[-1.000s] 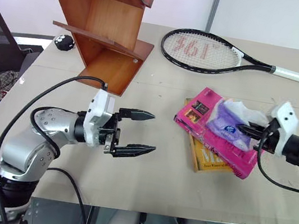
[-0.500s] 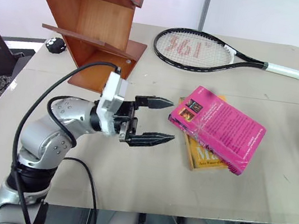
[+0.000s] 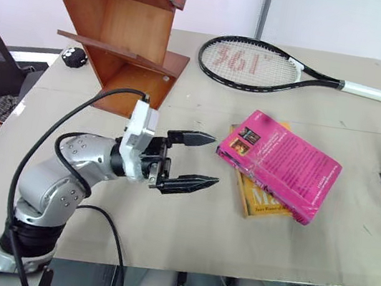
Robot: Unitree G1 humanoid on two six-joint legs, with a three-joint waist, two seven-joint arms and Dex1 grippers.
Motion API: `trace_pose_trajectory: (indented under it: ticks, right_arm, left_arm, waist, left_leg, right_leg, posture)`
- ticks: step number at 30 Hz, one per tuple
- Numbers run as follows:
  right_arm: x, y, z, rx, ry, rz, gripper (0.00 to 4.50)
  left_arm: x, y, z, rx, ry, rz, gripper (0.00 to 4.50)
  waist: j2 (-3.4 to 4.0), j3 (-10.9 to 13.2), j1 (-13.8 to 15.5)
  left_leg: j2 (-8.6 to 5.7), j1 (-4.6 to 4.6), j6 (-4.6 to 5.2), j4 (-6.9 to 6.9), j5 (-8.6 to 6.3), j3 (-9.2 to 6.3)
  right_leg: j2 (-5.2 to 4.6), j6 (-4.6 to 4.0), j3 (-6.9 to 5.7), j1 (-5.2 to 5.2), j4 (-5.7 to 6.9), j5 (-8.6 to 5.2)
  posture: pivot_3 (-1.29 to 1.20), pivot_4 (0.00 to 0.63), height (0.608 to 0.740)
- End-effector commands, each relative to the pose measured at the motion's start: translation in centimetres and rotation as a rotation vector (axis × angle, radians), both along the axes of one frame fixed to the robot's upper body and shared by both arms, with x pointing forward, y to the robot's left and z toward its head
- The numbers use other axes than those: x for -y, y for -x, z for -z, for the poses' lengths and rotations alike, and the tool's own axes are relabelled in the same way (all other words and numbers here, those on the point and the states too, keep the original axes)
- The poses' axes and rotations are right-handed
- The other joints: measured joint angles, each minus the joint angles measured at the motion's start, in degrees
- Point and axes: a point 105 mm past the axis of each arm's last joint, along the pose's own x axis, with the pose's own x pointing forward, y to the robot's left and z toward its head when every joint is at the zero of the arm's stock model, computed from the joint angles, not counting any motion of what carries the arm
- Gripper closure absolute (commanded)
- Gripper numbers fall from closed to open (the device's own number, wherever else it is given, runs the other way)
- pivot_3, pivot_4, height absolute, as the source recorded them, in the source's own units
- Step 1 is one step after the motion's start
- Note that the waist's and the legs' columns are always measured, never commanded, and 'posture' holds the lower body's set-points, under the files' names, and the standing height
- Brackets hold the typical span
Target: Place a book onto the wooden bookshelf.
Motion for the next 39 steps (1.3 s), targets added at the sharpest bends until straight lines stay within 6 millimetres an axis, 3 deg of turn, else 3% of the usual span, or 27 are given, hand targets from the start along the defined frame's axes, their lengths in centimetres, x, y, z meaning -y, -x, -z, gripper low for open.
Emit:
trace_pose_trajectory:
  ticks: [1, 8, 19, 28, 39]
  right_arm:
    - [-4.1, 1.8, 0.3, -0.041, -0.157, -0.101, 0.03]
    - [-7.4, 3.7, 3.0, -0.138, -0.242, -0.142, 0.03]
    - [-7.5, 3.7, 5.5, -0.192, -0.252, -0.095, 0.03]
    - [-7.8, 3.3, 5.9, -0.199, -0.286, -0.122, 0.03]
    - [-7.9, 3.0, 7.9, -0.247, -0.316, -0.144, 0.03]
  left_arm:
    - [-0.4, 0.1, 0.2, 0.032, -0.014, -0.005, 0.00]
    - [-1.0, -0.1, 0.9, 0.037, -0.032, -0.025, 0.00]
    - [-0.7, -0.4, 0.6, 0.042, -0.044, -0.021, 0.00]
    - [-0.3, -0.5, 0.3, 0.041, -0.050, -0.029, 0.00]
    - [-0.1, -0.8, -0.2, 0.050, -0.056, -0.040, 0.00]
  waist:
    - [-0.04, 0.01, 0.36]
    - [-0.04, 0.00, 0.92]
    - [-0.06, -0.01, 0.76]
    - [-0.06, -0.01, 0.75]
    - [-0.22, -0.11, 0.63]
  left_leg:
    - [0.00, -0.02, 0.00, -0.01, 0.00, -0.04]
    - [-0.21, -0.09, 0.02, 0.03, -0.01, -0.03]
    - [-0.18, -0.05, 0.06, 0.02, -0.03, -0.06]
    - [-0.18, -0.04, 0.12, 0.03, -0.06, -0.06]
    - [-0.15, 0.02, 0.17, 0.03, -0.09, -0.06]
  right_leg:
    - [0.01, -0.01, -0.03, 0.00, -0.01, 0.00]
    - [-0.20, -0.02, -0.01, 0.00, -0.05, 0.00]
    - [-0.11, -0.01, -0.03, -0.02, 0.01, 0.00]
    - [-0.09, -0.01, -0.01, -0.02, 0.03, 0.00]
    - [-0.04, -0.01, 0.01, 0.00, 0.08, 0.00]
  posture:
    - [0.00, 0.150, 0.740]
    - [0.00, 0.150, 0.740]
    - [0.00, 0.150, 0.740]
    - [0.00, 0.150, 0.740]
    - [0.00, 0.150, 0.740]
